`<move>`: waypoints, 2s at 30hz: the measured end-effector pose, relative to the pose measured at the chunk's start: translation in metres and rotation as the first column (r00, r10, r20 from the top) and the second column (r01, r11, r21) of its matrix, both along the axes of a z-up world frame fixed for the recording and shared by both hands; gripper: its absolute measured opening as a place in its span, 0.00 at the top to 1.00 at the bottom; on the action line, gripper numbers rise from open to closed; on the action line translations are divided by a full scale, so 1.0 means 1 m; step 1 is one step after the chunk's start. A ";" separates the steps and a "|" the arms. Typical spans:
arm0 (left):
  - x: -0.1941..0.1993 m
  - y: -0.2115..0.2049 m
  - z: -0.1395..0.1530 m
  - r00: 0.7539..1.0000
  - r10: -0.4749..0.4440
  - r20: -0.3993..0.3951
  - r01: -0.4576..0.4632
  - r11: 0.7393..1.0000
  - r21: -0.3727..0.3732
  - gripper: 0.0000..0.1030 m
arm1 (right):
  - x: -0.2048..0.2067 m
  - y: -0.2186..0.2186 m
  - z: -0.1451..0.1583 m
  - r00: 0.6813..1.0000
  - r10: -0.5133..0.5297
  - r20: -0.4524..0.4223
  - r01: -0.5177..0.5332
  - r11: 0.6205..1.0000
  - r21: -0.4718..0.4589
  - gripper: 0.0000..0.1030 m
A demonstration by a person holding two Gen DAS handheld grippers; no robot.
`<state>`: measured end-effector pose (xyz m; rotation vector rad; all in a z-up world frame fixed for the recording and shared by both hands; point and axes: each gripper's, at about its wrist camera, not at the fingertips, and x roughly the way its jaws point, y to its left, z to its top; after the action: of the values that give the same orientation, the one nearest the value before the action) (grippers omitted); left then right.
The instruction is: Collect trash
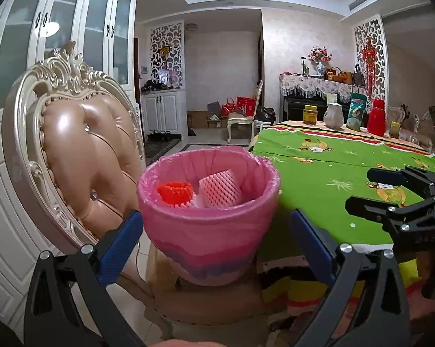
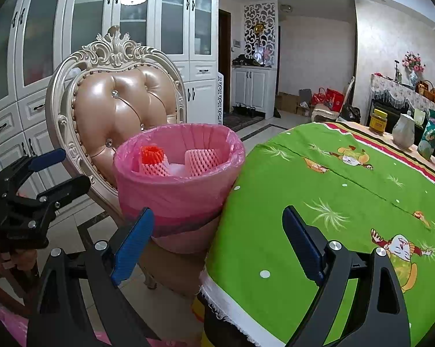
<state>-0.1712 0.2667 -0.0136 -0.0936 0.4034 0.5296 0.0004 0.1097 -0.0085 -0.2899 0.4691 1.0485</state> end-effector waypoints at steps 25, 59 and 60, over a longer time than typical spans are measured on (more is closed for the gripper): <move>-0.003 0.005 -0.003 1.000 0.014 0.001 -0.014 1.000 -0.007 0.04 | -0.007 0.007 -0.001 0.999 0.036 -0.006 -0.036 0.999 0.008 0.18; -0.007 0.011 -0.005 1.000 0.008 0.007 -0.008 1.000 -0.013 0.04 | -0.016 0.016 -0.006 0.998 0.068 -0.009 -0.068 0.998 -0.002 0.18; -0.007 0.011 -0.005 1.000 0.008 0.006 -0.007 1.000 -0.013 0.04 | -0.016 0.016 -0.006 0.998 0.068 -0.008 -0.068 0.998 -0.003 0.18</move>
<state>-0.1778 0.2778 -0.0187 -0.1096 0.4006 0.5340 -0.0160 0.1254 -0.0147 -0.3062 0.4710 1.1155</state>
